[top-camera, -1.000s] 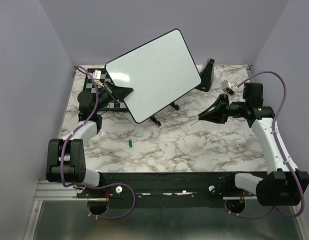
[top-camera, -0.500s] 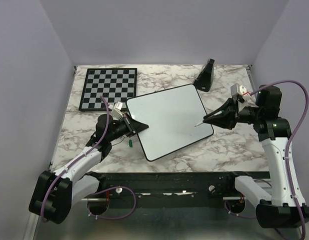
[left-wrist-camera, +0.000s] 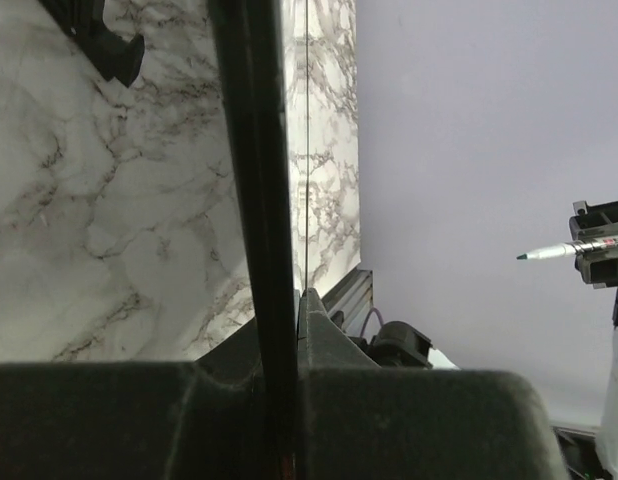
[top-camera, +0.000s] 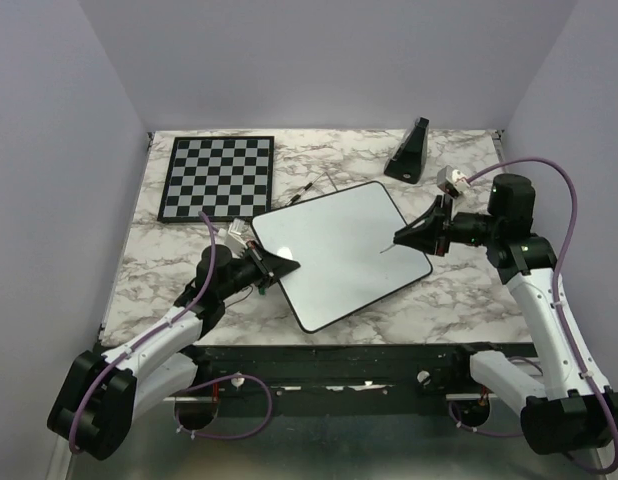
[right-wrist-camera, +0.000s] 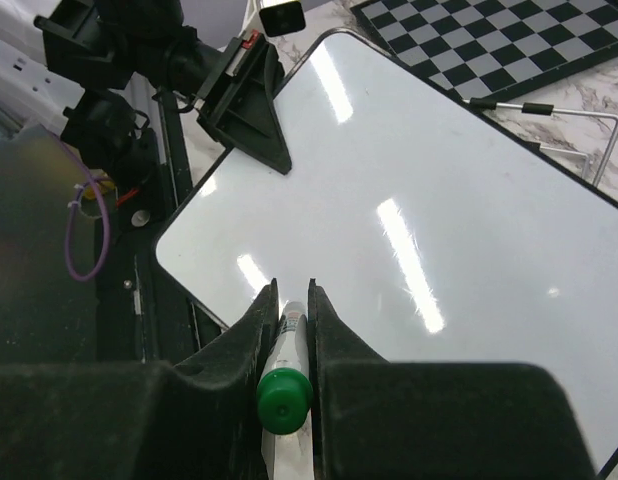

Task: Write a sentence on the whiteboard
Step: Hold the whiteboard at the center of the board.

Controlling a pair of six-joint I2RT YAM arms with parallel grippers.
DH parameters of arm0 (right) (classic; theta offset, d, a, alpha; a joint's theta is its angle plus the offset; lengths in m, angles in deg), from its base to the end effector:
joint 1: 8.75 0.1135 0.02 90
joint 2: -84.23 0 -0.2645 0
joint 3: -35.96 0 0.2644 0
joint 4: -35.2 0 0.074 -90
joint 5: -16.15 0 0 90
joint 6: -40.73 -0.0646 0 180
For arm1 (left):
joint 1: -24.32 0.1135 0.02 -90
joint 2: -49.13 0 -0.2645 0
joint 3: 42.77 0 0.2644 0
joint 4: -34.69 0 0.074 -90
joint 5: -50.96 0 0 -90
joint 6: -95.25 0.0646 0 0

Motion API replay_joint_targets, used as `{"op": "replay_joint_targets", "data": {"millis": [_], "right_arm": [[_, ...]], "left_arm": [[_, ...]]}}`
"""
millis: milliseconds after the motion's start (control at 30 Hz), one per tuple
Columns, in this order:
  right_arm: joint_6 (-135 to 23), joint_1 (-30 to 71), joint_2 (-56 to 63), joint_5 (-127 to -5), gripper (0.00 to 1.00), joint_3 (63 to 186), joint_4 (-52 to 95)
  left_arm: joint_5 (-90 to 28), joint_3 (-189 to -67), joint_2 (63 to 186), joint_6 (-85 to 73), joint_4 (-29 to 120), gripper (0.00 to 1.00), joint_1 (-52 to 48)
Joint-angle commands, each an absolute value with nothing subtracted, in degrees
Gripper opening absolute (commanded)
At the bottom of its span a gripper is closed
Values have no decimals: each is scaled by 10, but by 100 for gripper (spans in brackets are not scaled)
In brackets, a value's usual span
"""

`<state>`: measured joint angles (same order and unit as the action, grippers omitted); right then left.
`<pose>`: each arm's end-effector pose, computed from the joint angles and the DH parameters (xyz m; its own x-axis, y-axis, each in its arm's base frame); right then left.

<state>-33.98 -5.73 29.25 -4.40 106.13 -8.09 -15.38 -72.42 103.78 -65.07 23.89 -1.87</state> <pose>0.2052 0.0714 0.3539 -0.2313 -0.1049 -0.9672 -0.9375 0.2896 0.1928 0.2001 -0.1273 0.1848 -0.7835 -0.5758 -0.2338 0.0464 0.3209 -0.9460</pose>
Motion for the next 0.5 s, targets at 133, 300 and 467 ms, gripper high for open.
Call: {"op": "replay_joint_targets", "data": {"millis": [133,300,467], "right_arm": [[-417,79,255,-203,1,1052,88],[-448,143,231,-271,1,1052,120],[-491,187,223,-338,0,1034,158]], "left_arm": [[-157,-714,1025,-705,221,0,-61],[-167,-711,1055,-719,193,0,-82],[-192,-707,1096,-750,135,0,-122]]}}
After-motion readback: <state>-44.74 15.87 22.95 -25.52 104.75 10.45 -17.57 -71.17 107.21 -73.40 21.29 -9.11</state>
